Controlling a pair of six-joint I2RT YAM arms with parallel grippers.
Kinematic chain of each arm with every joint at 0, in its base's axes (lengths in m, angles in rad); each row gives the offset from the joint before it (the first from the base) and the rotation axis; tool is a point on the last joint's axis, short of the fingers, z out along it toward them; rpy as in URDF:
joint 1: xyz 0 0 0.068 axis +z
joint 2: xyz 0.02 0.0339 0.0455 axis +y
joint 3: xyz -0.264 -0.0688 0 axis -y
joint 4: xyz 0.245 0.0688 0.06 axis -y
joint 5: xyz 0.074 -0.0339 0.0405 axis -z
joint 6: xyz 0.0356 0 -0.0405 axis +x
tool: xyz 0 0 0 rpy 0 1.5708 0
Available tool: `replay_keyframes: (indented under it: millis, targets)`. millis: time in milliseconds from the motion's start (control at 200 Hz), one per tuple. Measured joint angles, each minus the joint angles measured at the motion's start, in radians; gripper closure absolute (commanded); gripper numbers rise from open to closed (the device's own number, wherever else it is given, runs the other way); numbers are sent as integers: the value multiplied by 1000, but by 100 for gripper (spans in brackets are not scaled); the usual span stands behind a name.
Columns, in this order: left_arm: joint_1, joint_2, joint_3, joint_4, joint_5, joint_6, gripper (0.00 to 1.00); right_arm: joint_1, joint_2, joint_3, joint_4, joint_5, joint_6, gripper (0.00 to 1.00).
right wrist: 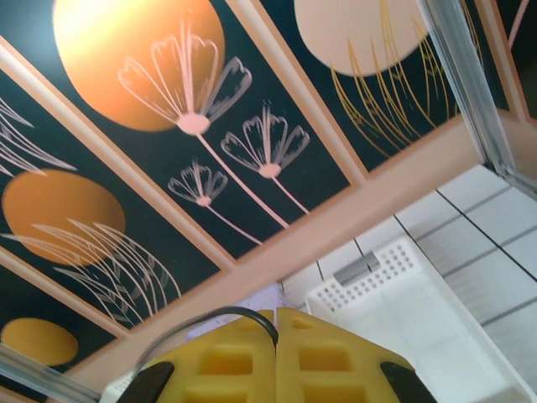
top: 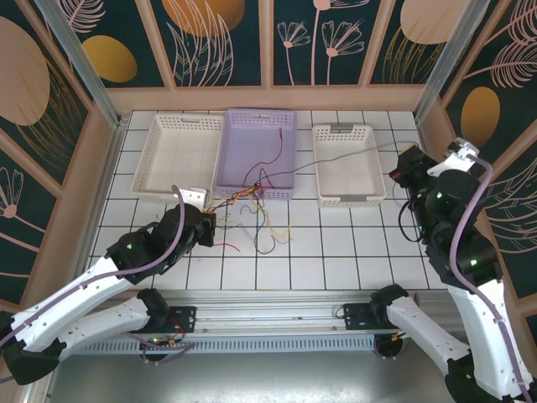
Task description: Untangle the cables
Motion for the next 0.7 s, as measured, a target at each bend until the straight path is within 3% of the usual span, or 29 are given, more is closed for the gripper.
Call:
replay_keyframes:
  millis: [185, 455, 701]
  targets:
    - [0, 42, -11, 9, -5, 19, 100, 0, 80, 255, -29, 7, -41, 100]
    - [2, 85, -20, 24, -15, 32, 100, 0, 150, 475, -81, -30, -75, 100]
    - [2, 97, -28, 45, -15, 43, 100, 0, 226, 511, -97, -117, -103, 100]
